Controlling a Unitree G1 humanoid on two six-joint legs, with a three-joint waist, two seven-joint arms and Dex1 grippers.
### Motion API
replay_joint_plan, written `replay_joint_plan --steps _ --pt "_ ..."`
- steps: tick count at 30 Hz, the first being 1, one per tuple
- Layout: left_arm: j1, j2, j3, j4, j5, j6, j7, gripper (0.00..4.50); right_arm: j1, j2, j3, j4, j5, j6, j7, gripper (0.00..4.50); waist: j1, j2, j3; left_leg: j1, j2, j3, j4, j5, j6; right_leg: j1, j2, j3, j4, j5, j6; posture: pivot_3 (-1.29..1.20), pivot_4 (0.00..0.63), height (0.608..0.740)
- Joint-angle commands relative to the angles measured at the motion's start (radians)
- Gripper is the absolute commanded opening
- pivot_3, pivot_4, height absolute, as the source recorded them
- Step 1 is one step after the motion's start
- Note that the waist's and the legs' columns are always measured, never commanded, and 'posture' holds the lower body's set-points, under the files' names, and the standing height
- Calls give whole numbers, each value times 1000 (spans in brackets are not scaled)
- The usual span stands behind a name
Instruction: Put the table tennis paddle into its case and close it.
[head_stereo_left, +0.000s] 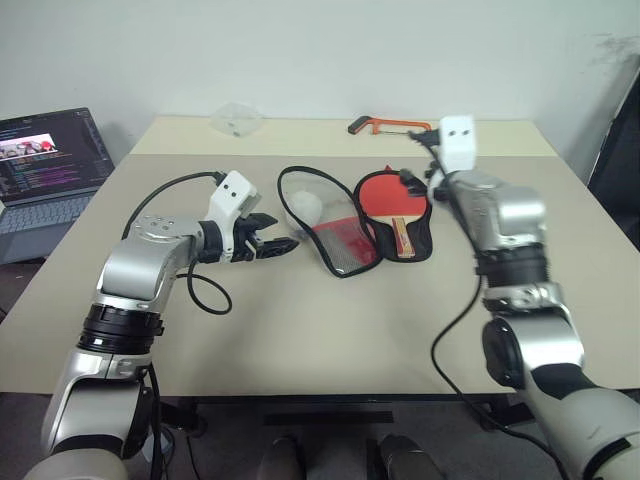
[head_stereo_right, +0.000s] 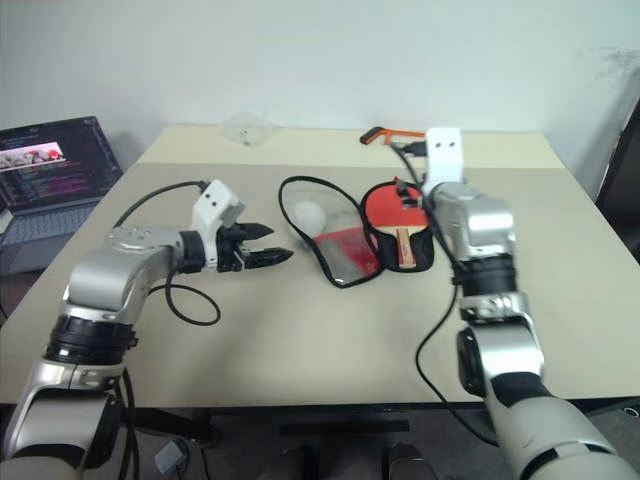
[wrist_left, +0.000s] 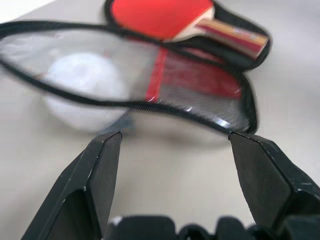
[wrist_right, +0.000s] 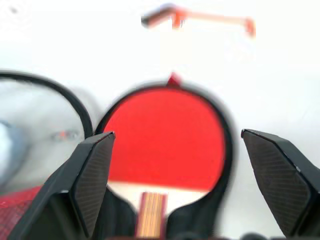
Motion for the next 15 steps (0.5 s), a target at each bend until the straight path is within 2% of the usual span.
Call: replay_joint_plan --steps 1,5,9,12,15 --pt "-2 -4 -4 32 26 -60 3 3730 212 -143 17 -329 156 21 291 4450 14 -1 0 0 0 0 0 0 0 0 0 0 -1 0 0 0 150 740" --pt "-29 -39 -43 113 84 -134 23 3730 402 -252 -16 -472 269 -97 519 4450 14 -1 0 0 0 1 2 0 0 1 0 1 0 -1 2 0 150 740" --pt "-79 -71 -76 210 137 -213 31 3730 494 -304 -27 -509 324 -153 628 4450 6 -1 0 1 1 1 7 0 1 2 2 2 1 -2 5 0 150 740" --pt "-109 -95 -95 271 167 -257 25 3204 526 -316 -60 -548 401 -159 683 4500 6 -1 0 1 1 0 10 1 1 3 2 3 2 -1 7 0 150 740" --pt "-128 -116 -100 316 189 -270 27 2170 536 -323 -93 -575 443 -164 688 4500 9 -1 0 1 1 1 12 1 1 3 2 3 2 0 7 0 150 740"
